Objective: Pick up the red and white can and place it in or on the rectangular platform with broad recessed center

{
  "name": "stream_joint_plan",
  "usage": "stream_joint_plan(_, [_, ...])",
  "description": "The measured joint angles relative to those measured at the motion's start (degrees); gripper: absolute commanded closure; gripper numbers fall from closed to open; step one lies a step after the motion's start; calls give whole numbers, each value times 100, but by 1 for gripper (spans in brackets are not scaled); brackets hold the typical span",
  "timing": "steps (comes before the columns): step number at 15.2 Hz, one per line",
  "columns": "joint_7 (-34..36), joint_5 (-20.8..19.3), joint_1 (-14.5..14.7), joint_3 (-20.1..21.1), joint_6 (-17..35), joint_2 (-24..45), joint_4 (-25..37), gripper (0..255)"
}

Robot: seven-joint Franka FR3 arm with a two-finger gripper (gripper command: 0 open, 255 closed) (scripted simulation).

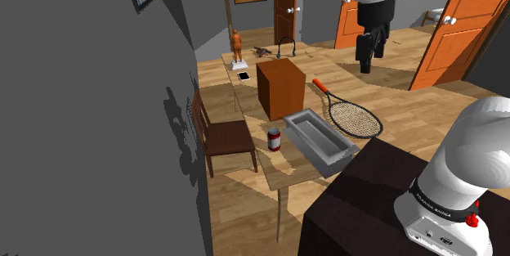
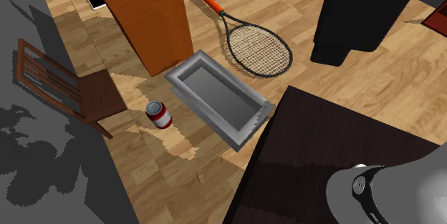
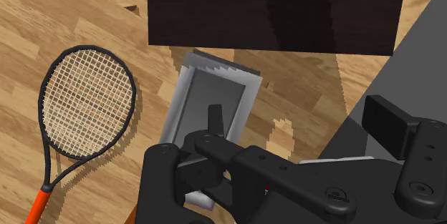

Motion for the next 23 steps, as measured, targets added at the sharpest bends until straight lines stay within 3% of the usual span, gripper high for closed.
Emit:
stream_joint_plan(3, [-24,-12,-3,-42,274,130,-123,0])
stream_joint_plan(10, [-68,11,23,-165,1812,872,-756,0])
stream_joint_plan(16, [-156,30,38,-276,3170,1900,-930,0])
stream_joint_plan(23, [-332,114,62,-382,4586,3351,-712,0])
